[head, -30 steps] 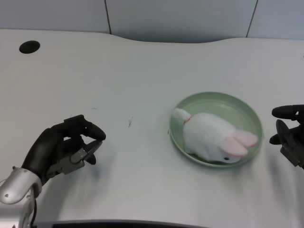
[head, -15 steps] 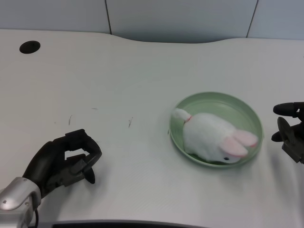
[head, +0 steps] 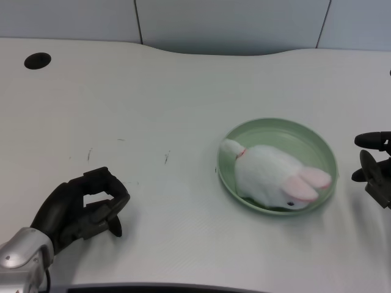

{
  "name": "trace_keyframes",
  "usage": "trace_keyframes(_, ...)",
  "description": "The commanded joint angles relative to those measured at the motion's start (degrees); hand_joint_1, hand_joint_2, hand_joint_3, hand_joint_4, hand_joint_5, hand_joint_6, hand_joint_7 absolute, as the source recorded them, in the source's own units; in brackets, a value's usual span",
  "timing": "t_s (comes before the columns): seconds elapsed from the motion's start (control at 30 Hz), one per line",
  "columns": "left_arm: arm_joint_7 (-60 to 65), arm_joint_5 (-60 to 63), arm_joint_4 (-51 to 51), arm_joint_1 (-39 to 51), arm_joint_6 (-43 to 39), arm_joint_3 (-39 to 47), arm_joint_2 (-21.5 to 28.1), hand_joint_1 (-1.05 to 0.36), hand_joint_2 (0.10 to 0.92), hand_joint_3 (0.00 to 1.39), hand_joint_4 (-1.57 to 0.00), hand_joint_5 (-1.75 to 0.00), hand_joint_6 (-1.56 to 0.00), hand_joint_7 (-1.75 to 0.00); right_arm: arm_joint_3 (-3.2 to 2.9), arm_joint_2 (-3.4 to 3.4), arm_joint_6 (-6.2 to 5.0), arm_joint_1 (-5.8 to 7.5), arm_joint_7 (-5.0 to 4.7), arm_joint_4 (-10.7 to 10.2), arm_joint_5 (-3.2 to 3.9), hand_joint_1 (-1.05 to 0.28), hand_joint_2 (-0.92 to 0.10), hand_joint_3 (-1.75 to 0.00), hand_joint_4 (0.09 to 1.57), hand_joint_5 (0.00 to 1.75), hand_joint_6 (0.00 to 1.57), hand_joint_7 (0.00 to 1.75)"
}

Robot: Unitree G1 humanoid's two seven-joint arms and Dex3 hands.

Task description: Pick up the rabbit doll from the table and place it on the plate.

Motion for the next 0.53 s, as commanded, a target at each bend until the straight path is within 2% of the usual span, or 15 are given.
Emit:
trace_keyframes(0.03, 0.5, 0.2, 1.5, -0.5, -1.4, 0.3, 0.4, -0.44, 0.921, 0.42, -0.69, -1.75, -0.5, -1.65, -0.1, -0.96, -1.89, -0.7, -0.55, 1.3, -0.78, -0.23, -0.92, -0.49, 0.32, 1.56, 0.35, 1.16)
trace_keyframes(0.13, 0.5, 0.2, 2.1, -0.9, -1.0, 0.3, 0.5, -0.45, 0.921, 0.41, -0.69, -1.75, -0.51, -1.63, -0.12, -1.26, -3.88, -1.17, -0.31, 3.1, -1.3, -0.23, -0.92, -0.49, 0.33, 1.55, 0.35, 1.15)
trace_keyframes(0.17, 0.3, 0.0, 2.3, -1.0, -1.0, 0.4, 0.4, -0.45, 0.921, 0.41, -0.68, -1.75, -0.51, -1.63, -0.31, -1.19, -4.12, -1.39, -0.1, 3.6, -1.03, -0.23, -0.92, -0.49, 0.34, 1.55, 0.35, 1.15)
trace_keyframes(0.23, 0.2, -0.3, 2.5, -1.4, -0.4, 0.5, 0.3, -0.45, 0.921, 0.4, -0.68, -1.75, -0.51, -1.63, -0.66, -1.07, -3.72, -1.85, 0.24, 3.9, -0.36, -0.23, -0.92, -0.49, 0.34, 1.55, 0.35, 1.15)
trace_keyframes(0.3, 0.0, -0.5, 2.7, -1.6, -0.1, 0.6, 0.3, -0.45, 0.921, 0.4, -0.67, -1.75, -0.5, -1.63, -0.73, -1.04, -3.63, -2.08, 0.08, 4.0, -0.42, -0.23, -0.92, -0.49, 0.34, 1.55, 0.35, 1.15)
trace_keyframes(0.37, -0.2, -0.8, 2.8, -1.7, 0.2, 0.8, 0.2, -0.44, 0.921, 0.4, -0.67, -1.75, -0.5, -1.64, -0.9, -0.98, -3.37, -2.32, 0.18, 4.2, -0.18, -0.23, -0.92, -0.48, 0.33, 1.55, 0.35, 1.14)
trace_keyframes(0.47, 0.1, -0.7, 2.9, -2.0, 0.3, 0.7, 0.2, -0.44, 0.921, 0.4, -0.66, -1.75, -0.48, -1.64, -0.8, -1.36, -3.13, -2.76, 0.25, 4.6, -0.51, -0.23, -0.92, -0.48, 0.32, 1.56, 0.34, 1.14)
trace_keyframes(0.53, -0.1, -0.5, 3.4, -2.4, -0.2, 0.6, 0.4, -0.45, 0.921, 0.41, -0.66, -1.75, -0.48, -1.64, -1.0, -1.49, -3.29, -3.14, 0.94, 5.3, 0.05, -0.23, -0.92, -0.48, 0.32, 1.56, 0.34, 1.14)
